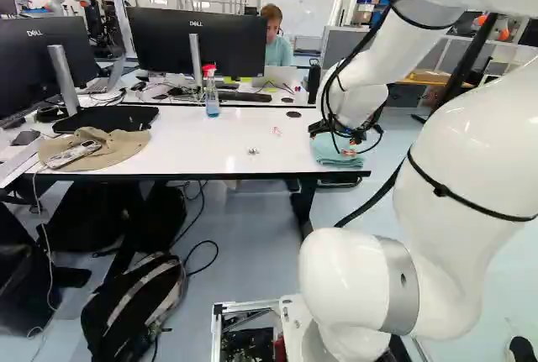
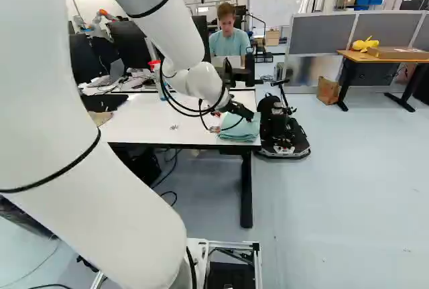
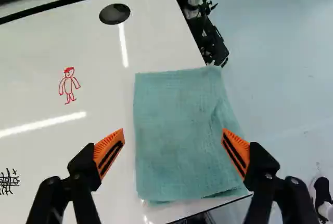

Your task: Clean the table with the green towel

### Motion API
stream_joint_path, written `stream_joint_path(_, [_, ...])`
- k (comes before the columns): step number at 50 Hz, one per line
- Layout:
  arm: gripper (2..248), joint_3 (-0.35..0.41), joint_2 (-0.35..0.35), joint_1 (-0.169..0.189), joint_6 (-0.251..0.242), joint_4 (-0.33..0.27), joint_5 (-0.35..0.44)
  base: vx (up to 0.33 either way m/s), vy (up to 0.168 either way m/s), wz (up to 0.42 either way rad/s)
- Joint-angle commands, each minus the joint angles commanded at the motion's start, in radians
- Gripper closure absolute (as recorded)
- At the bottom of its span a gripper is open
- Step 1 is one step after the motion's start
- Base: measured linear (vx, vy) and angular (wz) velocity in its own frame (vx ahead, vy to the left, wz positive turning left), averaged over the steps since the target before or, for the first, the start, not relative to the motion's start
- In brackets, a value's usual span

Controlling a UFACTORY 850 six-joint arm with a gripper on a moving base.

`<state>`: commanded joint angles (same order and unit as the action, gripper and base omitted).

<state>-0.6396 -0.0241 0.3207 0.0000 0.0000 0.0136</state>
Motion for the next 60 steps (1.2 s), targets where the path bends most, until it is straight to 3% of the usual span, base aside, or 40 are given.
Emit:
stream_joint_path(34, [3,-0.172,0.073,0.019,0.000,0.000,-0.306,0.000,0.000,0.000])
stream_joint_path(60, [3,-0.294,0.178,0.021,0.000,0.000,-0.310,0.000,0.000,0.000])
